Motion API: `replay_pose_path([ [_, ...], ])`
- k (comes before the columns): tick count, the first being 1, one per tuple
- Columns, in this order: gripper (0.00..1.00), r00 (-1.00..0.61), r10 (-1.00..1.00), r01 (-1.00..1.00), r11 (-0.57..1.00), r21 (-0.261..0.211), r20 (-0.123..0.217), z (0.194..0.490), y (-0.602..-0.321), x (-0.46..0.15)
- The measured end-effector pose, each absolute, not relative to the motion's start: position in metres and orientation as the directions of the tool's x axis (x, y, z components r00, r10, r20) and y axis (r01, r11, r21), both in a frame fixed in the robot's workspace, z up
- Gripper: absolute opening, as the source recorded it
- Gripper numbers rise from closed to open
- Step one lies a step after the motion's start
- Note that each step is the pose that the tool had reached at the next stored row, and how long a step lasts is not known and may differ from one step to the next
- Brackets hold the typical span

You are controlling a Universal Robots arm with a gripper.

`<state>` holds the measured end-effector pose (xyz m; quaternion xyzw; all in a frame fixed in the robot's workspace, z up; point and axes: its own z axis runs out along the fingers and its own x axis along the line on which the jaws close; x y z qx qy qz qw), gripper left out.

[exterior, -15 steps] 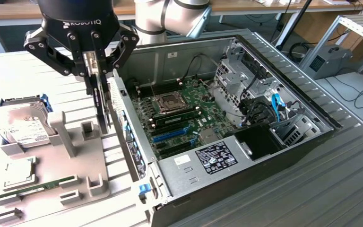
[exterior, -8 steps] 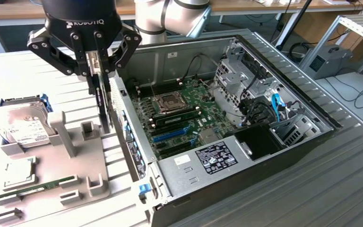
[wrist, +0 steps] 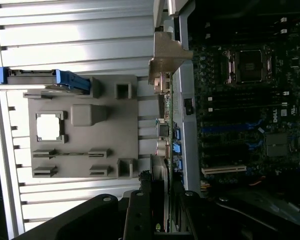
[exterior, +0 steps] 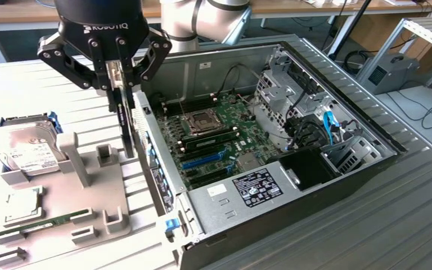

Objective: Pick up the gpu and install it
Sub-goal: 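Pick up the gpu and move the gpu toward the slot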

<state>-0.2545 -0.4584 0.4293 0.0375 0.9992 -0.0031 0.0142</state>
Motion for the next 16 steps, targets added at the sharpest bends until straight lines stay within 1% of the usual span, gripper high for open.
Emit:
replay_pose_path([
  [16, 0.26, -0.997, 0.075, 0.075, 0.997, -0.007, -0.029, 0.4290, -0.4584, -0.2457],
])
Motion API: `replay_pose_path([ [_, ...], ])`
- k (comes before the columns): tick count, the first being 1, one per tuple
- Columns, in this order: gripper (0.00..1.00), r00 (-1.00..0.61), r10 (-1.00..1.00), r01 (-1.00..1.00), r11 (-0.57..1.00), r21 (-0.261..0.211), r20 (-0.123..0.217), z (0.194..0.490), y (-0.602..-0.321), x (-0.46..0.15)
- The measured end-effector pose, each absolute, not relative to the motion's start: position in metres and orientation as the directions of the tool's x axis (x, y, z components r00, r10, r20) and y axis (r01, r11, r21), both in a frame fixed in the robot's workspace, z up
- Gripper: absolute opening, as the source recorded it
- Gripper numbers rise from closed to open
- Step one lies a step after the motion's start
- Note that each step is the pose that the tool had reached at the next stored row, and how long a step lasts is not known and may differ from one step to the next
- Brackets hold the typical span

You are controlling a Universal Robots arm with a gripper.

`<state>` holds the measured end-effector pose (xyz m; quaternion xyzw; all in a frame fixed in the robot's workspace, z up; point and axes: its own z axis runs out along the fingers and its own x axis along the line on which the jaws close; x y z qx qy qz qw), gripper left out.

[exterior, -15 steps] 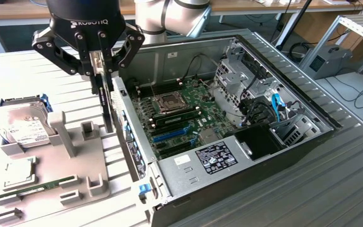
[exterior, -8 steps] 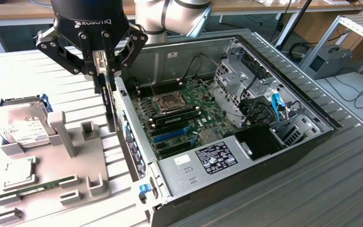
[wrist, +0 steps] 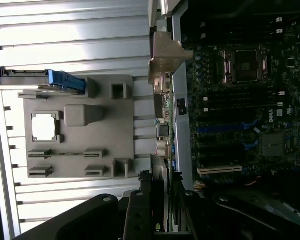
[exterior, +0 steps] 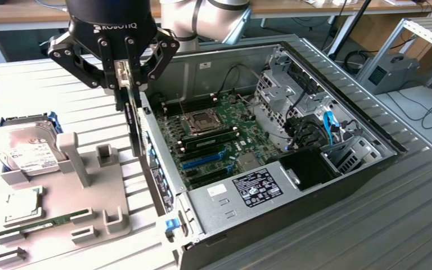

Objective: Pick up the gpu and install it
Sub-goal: 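Pick up the gpu and move the gpu toward the slot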

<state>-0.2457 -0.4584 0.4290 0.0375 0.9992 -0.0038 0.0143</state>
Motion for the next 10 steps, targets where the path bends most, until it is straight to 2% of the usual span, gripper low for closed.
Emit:
replay_pose_path([
  [10, 0.26, -0.997, 0.075, 0.075, 0.997, -0.008, -0.029, 0.4286, -0.4584, -0.2406],
])
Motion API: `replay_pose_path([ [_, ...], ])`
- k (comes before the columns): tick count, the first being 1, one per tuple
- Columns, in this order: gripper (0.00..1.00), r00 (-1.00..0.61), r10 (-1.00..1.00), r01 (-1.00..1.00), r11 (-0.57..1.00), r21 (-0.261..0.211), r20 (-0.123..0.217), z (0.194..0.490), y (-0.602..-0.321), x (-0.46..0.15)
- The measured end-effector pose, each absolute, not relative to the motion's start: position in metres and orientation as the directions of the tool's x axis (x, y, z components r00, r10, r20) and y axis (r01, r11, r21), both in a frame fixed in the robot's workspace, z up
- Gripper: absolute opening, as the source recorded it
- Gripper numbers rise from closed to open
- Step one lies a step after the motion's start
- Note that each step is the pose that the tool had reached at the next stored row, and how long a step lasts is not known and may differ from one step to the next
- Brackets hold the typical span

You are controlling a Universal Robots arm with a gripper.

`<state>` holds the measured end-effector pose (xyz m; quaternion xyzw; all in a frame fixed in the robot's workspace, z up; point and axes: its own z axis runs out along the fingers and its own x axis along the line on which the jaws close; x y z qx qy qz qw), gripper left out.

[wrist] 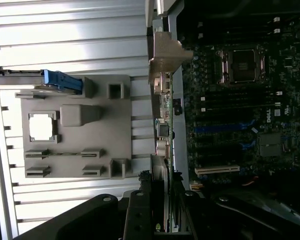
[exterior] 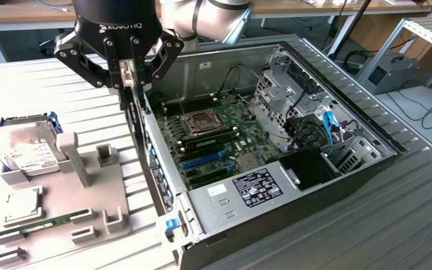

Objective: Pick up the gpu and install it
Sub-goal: 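Pick up the gpu and move the gpu toward the slot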

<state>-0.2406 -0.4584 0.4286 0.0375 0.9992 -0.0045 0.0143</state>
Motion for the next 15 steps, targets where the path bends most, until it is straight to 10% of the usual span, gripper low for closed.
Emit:
replay_pose_path([
  [15, 0.26, -0.997, 0.075, 0.075, 0.997, -0.011, -0.029, 0.4281, -0.4584, -0.2309],
])
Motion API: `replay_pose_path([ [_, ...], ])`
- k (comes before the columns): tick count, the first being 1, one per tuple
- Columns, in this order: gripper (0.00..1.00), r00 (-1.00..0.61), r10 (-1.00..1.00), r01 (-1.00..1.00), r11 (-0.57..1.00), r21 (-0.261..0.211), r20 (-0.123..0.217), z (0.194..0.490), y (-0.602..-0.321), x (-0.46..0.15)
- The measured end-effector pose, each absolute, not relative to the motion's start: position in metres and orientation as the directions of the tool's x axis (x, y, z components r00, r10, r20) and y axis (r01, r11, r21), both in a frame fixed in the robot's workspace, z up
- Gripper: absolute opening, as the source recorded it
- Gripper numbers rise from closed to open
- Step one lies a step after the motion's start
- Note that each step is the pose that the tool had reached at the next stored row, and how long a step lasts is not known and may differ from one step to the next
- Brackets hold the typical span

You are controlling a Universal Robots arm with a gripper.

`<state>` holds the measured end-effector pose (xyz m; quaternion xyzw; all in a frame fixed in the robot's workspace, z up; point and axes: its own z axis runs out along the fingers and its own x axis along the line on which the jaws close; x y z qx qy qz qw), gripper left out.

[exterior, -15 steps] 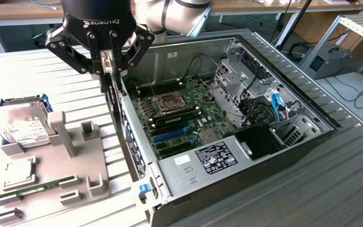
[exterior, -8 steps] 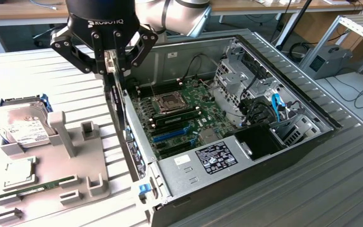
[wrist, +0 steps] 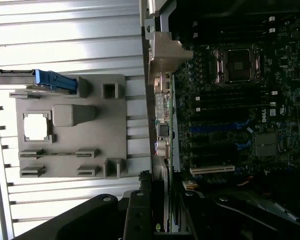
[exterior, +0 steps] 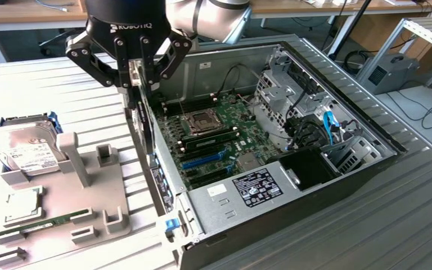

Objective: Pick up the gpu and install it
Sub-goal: 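Pick up the gpu and move the gpu toward the slot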

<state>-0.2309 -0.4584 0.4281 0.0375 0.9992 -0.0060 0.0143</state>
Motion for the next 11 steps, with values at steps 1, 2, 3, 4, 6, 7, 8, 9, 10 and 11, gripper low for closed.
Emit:
replay_pose_path([
  [1, 0.26, -0.997, 0.075, 0.075, 0.997, -0.011, -0.029, 0.4281, -0.4584, -0.2304],
  [2, 0.26, -0.997, 0.075, 0.075, 0.997, -0.011, -0.029, 0.4280, -0.4584, -0.2297],
  [3, 0.26, -0.997, 0.075, 0.075, 0.997, -0.011, -0.029, 0.4280, -0.4584, -0.2292],
  [4, 0.26, -0.997, 0.075, 0.075, 0.997, -0.011, -0.029, 0.4279, -0.4584, -0.2288],
  [6, 0.26, -0.997, 0.075, 0.075, 0.997, -0.011, -0.029, 0.4278, -0.4584, -0.2278],
  [7, 0.26, -0.997, 0.075, 0.075, 0.997, -0.011, -0.029, 0.4278, -0.4584, -0.2273],
  [8, 0.26, -0.997, 0.075, 0.075, 0.997, -0.012, -0.029, 0.4277, -0.4584, -0.2268],
  [9, 0.26, -0.997, 0.075, 0.075, 0.997, -0.012, -0.029, 0.4276, -0.4584, -0.2261],
  [10, 0.26, -0.997, 0.075, 0.075, 0.997, -0.012, -0.029, 0.4276, -0.4584, -0.2253],
  [11, 0.26, -0.997, 0.075, 0.075, 0.997, -0.012, -0.029, 0.4275, -0.4584, -0.2247],
])
